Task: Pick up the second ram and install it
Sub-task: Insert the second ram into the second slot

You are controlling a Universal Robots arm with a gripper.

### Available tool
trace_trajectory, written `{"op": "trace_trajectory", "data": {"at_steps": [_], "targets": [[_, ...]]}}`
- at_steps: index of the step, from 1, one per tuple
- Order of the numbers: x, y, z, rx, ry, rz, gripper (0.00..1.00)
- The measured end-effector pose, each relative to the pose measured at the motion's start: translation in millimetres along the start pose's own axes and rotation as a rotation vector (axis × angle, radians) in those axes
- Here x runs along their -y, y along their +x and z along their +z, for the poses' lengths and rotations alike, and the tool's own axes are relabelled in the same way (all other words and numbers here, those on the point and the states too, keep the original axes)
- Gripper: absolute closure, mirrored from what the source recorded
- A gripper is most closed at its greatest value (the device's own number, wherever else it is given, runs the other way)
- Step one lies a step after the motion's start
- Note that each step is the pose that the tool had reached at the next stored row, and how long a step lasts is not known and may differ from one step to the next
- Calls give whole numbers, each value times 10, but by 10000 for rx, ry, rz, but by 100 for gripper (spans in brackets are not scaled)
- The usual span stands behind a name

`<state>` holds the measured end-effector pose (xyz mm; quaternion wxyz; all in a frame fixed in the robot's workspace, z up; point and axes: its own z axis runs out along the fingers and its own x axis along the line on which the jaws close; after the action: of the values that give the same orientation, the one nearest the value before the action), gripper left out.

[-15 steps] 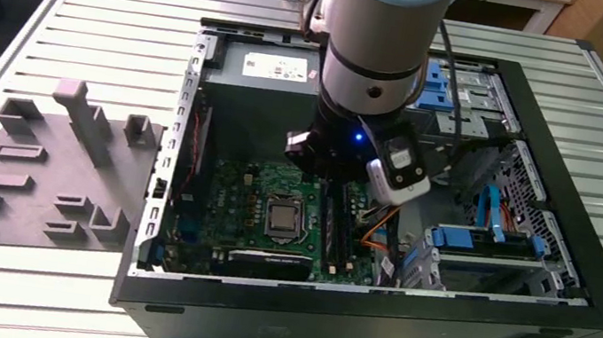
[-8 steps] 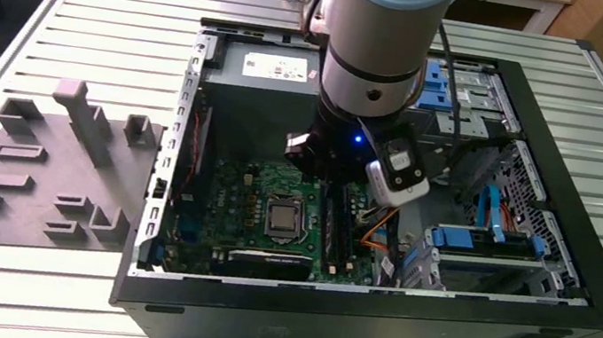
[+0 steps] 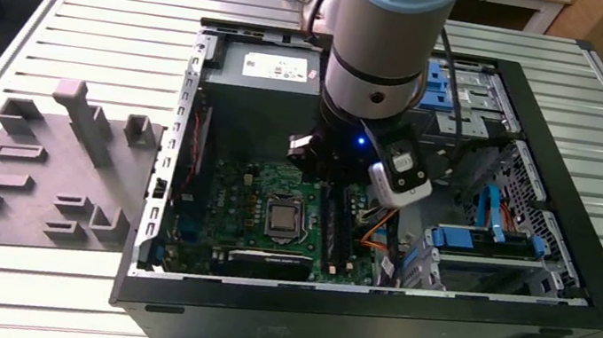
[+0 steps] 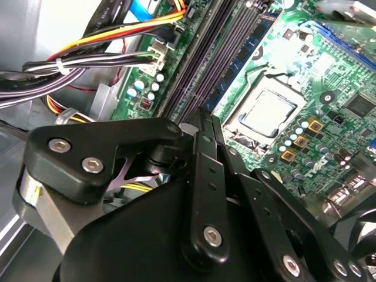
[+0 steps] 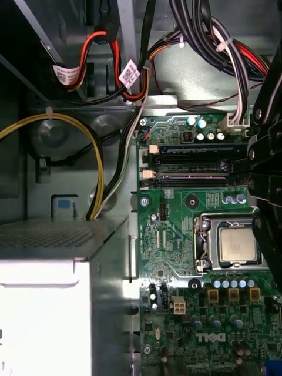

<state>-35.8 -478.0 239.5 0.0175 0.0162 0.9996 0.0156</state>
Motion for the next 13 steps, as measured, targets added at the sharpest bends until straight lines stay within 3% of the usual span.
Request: {"op": "trace_trajectory", "data": {"at_steps": [6,13], "targets": [[-1,-41,10,0,-2,-18,89],[0,-42,38,-1,0,-38,89]]}}
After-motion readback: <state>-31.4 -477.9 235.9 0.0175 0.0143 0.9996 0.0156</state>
